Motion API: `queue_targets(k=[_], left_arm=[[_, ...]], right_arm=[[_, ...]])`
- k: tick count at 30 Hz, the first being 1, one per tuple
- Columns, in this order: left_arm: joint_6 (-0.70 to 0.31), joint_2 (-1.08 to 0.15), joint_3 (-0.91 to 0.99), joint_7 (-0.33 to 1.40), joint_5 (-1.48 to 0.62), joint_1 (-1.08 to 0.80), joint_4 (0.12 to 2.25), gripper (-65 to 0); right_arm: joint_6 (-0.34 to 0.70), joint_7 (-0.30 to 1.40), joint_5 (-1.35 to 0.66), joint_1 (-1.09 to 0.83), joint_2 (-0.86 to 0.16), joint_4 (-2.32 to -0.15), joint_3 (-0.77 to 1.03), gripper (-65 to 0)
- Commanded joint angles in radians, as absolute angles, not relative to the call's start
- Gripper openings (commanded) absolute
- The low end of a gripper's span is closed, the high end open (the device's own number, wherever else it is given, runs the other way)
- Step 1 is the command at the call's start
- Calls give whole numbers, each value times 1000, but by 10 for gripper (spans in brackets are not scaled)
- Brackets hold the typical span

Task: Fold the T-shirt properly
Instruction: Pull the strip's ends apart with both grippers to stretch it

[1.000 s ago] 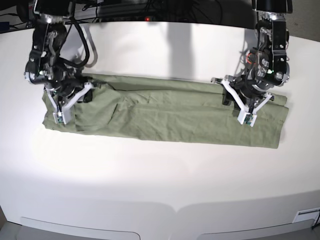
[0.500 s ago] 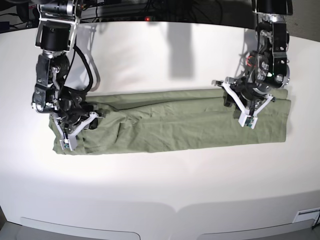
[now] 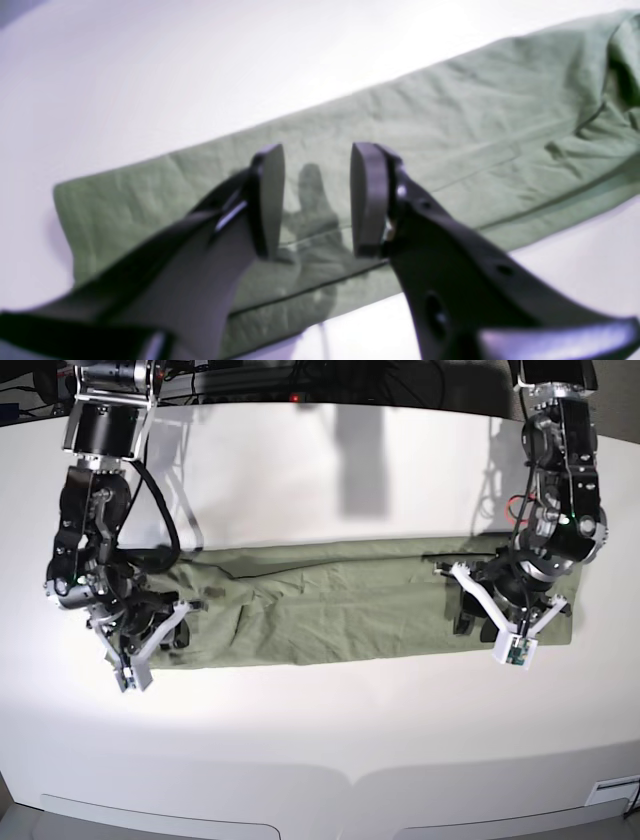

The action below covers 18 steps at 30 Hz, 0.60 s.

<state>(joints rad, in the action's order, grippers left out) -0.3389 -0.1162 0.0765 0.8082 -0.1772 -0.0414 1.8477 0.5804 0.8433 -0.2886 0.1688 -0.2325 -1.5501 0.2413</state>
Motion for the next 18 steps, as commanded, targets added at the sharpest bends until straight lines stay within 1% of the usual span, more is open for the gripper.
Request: queue_targets(k=[1,2,3,4,6,7,10,12,16,18], left_arm=[[-336,-120,78,785,-184,-28,1868,-430],[-336,-120,78,786,-184,-28,1868,-428],[-336,-120,78,789,-183,-28,1868,-405],[-337,-120,78,790,-179,-28,1868,-364],[-336,-120,78,782,-137,-28,1868,-235],[-336,-120,78,770,-107,-28,1868,-188],[-336,-120,78,706,-17,-28,1868,-195],[-334,-120,78,665,1,-28,1868,-195],[-332,-120,78,664,0,-28,1868,-195],[-332,-120,78,678,1,-28,1868,-195]], right_arm=[[583,834,-299,191,-244,-1598,243,-539],[583,852,-299,189,-244,-1626,243,-539],[583,864,-299,186,-244,-1654,243,-539],[583,870,-299,181,-244,-1679,243,-539],[583,869,-299,168,-244,-1726,243,-539],[583,869,-302,162,-244,-1748,243,-539],[585,869,-343,137,-244,-1811,252,-539],[587,870,-350,123,-244,-1847,264,-539],[586,913,-354,110,-244,-1891,287,-539],[587,949,-401,103,-250,-1898,301,-537]])
